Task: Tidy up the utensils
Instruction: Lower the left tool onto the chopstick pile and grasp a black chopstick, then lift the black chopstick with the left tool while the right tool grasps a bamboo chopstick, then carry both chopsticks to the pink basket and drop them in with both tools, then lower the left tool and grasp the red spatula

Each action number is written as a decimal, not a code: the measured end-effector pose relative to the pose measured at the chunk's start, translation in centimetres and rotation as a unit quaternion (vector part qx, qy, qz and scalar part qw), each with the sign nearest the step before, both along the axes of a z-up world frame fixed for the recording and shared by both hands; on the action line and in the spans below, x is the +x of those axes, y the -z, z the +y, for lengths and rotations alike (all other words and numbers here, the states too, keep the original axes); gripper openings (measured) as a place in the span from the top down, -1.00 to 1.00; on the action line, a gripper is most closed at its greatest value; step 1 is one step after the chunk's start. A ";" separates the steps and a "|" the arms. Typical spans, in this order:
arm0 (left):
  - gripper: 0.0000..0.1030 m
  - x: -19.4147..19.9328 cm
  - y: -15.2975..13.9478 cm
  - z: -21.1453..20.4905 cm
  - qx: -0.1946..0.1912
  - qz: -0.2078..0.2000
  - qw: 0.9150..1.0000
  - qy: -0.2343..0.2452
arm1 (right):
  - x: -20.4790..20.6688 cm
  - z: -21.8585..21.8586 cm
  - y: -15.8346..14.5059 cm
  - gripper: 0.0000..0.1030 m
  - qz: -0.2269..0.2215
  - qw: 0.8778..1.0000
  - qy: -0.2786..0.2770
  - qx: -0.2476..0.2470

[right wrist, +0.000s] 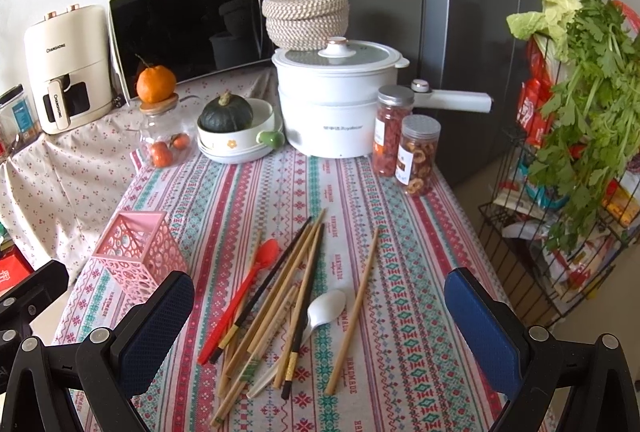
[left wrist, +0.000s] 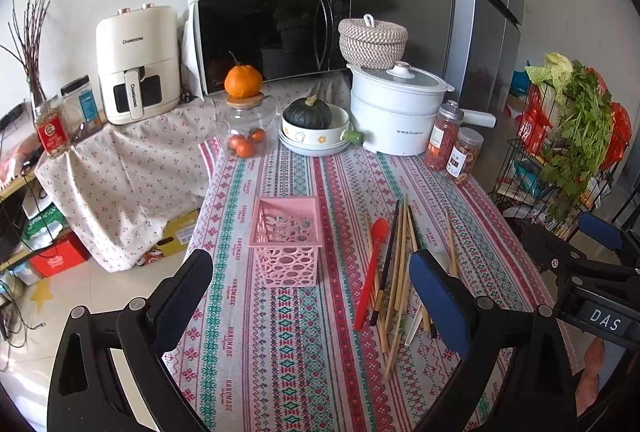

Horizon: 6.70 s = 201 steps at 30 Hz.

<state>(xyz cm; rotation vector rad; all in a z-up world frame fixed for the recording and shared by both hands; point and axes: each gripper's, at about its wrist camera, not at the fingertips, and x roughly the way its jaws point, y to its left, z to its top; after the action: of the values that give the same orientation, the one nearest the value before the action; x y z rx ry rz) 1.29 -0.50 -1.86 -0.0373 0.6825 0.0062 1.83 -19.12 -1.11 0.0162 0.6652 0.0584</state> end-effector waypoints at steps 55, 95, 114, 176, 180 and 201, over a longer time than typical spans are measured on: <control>0.89 20.6 14.7 -13.4 0.039 0.254 0.961 0.103 | 6.5 -13.4 9.7 -0.34 0.225 0.922 0.073 0.306; 0.89 7.6 -1.9 6.3 -0.159 -0.032 0.983 0.085 | 19.4 -4.8 16.5 0.86 0.319 0.944 0.037 0.075; 0.89 9.8 -2.2 9.2 -0.157 -0.127 0.979 0.023 | 10.5 1.5 1.3 0.86 -0.071 0.976 -0.137 0.155; 0.23 11.4 4.0 13.7 -0.204 0.127 0.970 -0.037 | 12.8 16.4 6.8 0.83 -0.122 0.977 -0.155 0.083; 0.22 11.3 3.8 13.7 -0.202 0.125 0.971 -0.038 | 12.8 16.1 6.9 0.69 -0.083 0.980 -0.162 0.081; 0.21 9.4 2.5 6.3 -0.148 0.111 0.982 0.040 | 9.4 0.3 4.3 -0.19 0.054 0.988 -0.097 0.109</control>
<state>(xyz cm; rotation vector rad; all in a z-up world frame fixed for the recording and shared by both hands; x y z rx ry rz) 10.67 5.82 -4.39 -0.2985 0.9034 -0.1701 11.21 -18.83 -5.41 0.1661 0.7648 0.3203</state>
